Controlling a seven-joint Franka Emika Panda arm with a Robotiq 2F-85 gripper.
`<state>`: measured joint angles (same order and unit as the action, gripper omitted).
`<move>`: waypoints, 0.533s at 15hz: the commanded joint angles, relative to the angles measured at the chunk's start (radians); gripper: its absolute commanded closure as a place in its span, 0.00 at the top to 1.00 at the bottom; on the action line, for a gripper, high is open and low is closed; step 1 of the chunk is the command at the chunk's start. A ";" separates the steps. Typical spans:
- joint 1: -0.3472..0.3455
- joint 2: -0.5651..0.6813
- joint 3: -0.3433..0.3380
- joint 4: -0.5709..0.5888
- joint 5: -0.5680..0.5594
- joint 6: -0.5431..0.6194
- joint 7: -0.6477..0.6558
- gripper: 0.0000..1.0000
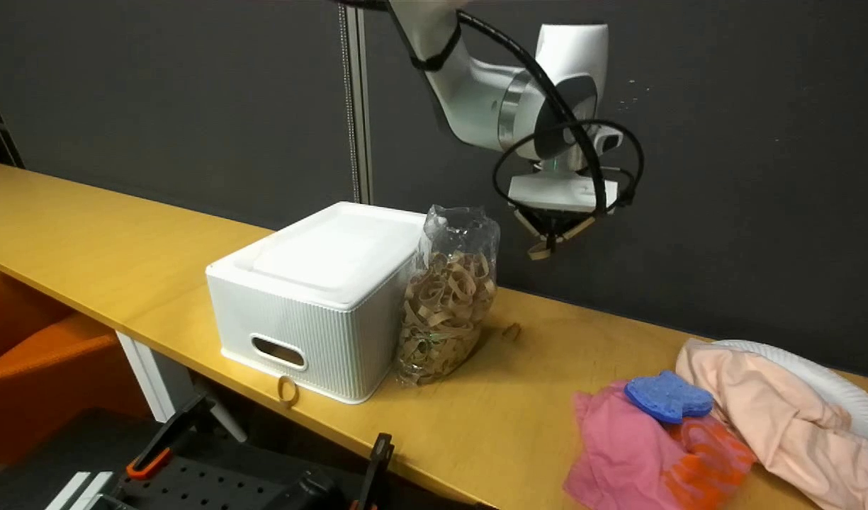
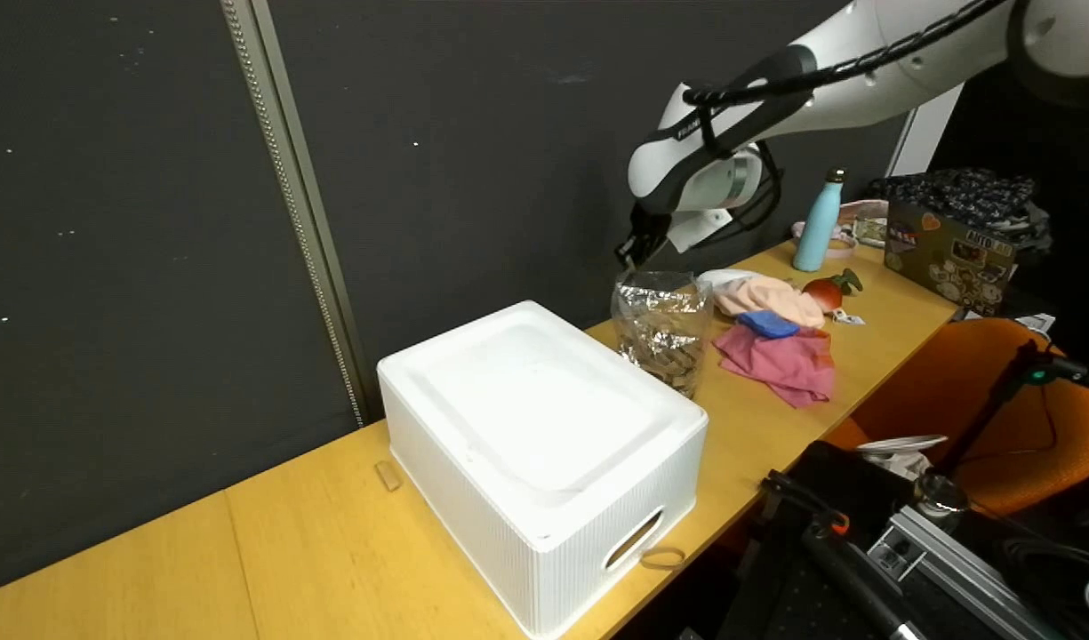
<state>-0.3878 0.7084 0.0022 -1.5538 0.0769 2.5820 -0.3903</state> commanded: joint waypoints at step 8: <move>0.162 -0.613 -0.137 -0.547 -0.161 -0.057 0.194 0.00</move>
<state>-0.2765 0.2719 -0.1068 -1.9483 -0.0329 2.5653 -0.2512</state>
